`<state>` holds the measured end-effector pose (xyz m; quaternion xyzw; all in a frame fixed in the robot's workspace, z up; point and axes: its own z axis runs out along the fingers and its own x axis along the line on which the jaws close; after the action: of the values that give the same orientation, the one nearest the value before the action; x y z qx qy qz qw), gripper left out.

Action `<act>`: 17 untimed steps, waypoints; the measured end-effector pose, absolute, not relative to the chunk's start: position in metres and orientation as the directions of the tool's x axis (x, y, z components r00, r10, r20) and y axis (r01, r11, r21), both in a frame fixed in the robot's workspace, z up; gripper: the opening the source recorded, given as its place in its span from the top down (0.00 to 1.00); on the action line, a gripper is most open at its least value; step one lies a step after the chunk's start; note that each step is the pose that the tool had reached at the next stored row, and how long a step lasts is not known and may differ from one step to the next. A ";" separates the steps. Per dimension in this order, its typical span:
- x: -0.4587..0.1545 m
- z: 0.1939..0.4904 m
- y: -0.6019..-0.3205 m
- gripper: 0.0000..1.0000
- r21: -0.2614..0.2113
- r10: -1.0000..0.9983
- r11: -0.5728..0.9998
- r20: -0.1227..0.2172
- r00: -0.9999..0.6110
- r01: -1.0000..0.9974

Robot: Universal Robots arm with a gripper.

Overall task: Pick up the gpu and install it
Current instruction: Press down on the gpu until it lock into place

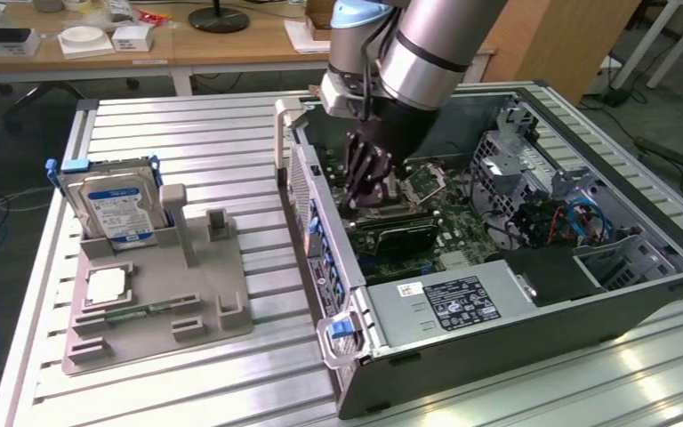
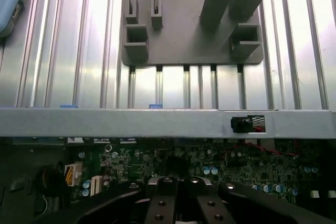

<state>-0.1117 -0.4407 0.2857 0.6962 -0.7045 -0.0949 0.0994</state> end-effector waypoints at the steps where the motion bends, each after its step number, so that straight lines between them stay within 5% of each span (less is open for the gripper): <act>1: -0.112 0.286 -0.440 0.90 0.284 -1.000 0.013 0.009 -0.011 -0.959; 17: -0.112 0.286 -0.442 0.90 0.307 -1.000 0.014 0.012 -0.011 -0.952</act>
<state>-0.1120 -0.4424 0.2857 0.6942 -0.7028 -0.1064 0.1133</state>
